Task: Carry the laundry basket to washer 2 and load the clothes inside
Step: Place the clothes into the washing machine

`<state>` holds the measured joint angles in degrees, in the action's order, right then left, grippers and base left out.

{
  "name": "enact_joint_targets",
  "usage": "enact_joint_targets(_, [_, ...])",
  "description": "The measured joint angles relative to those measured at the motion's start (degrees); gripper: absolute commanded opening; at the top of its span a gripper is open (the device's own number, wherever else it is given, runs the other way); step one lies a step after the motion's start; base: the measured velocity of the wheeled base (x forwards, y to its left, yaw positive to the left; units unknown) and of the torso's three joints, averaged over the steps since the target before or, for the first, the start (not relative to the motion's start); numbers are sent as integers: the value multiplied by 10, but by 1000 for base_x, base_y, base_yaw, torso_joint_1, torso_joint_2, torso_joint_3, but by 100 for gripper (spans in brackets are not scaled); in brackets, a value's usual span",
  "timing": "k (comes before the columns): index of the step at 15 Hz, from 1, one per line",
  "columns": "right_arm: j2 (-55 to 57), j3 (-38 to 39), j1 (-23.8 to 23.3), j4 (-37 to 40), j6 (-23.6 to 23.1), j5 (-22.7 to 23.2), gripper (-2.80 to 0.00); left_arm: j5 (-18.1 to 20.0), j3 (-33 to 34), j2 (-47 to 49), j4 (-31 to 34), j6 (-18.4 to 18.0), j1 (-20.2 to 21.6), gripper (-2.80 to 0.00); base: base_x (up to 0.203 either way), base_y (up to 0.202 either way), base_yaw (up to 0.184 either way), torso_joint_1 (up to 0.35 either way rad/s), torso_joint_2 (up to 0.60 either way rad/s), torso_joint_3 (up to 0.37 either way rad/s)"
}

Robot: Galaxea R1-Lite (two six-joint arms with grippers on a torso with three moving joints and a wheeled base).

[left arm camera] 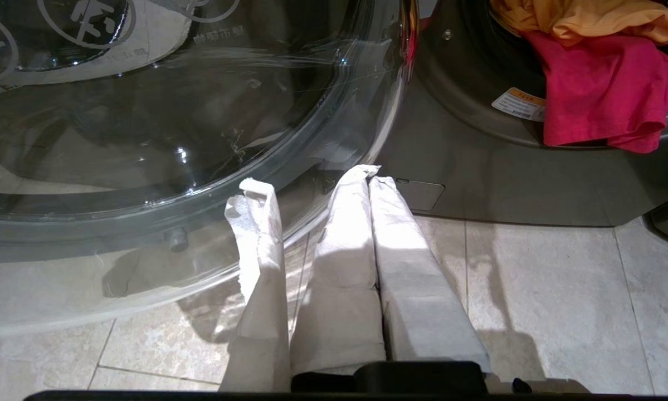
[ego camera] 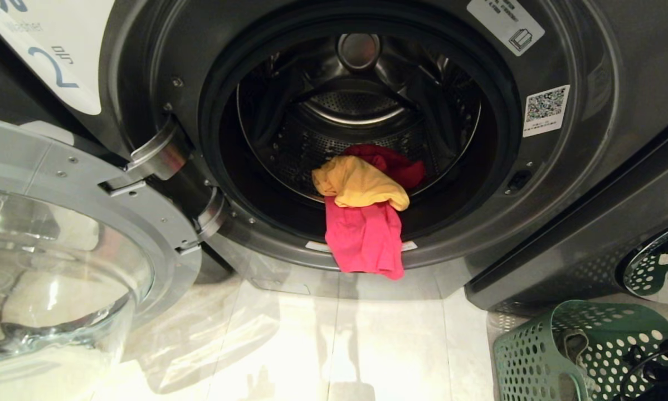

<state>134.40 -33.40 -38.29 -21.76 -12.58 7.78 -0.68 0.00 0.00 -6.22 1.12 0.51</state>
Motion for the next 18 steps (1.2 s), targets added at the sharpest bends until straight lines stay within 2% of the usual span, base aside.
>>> enact_joint_targets(2, [31, -6, -4, -22, -23, 20, 0, 0, 0, 0, 0, 0, 0, -280, 0, 0, 0, 0, 0, 0])
enact_joint_targets(4, [65, -26, -4, -44, -27, 24, 0, 0, 0, 0, 0, 0, 0, -280, 0, 0, 0, 0, 0, 0])
enact_joint_targets(7, [129, -96, -3, -55, -40, 26, 0, 0, 0, 0, 0, 0, 0, -280, 0, 0, 0, 0, 0, 0])
enact_joint_targets(11, [206, -152, 14, -109, -132, 54, 0, 0, 0, 0, 0, 0, 0, -280, 0, 0, 0, 0, 0, 0])
enact_joint_targets(15, [269, -158, 31, -177, -139, 98, 0, 0, 0, 0, 0, 0, 0, -280, 0, 0, 0, 0, 0, 0])
enact_joint_targets(18, [310, -165, 49, -189, -139, 104, 0, 0, 0, 0, 0, 0, 0, -280, 0, 0, 0, 0, 0, 0])
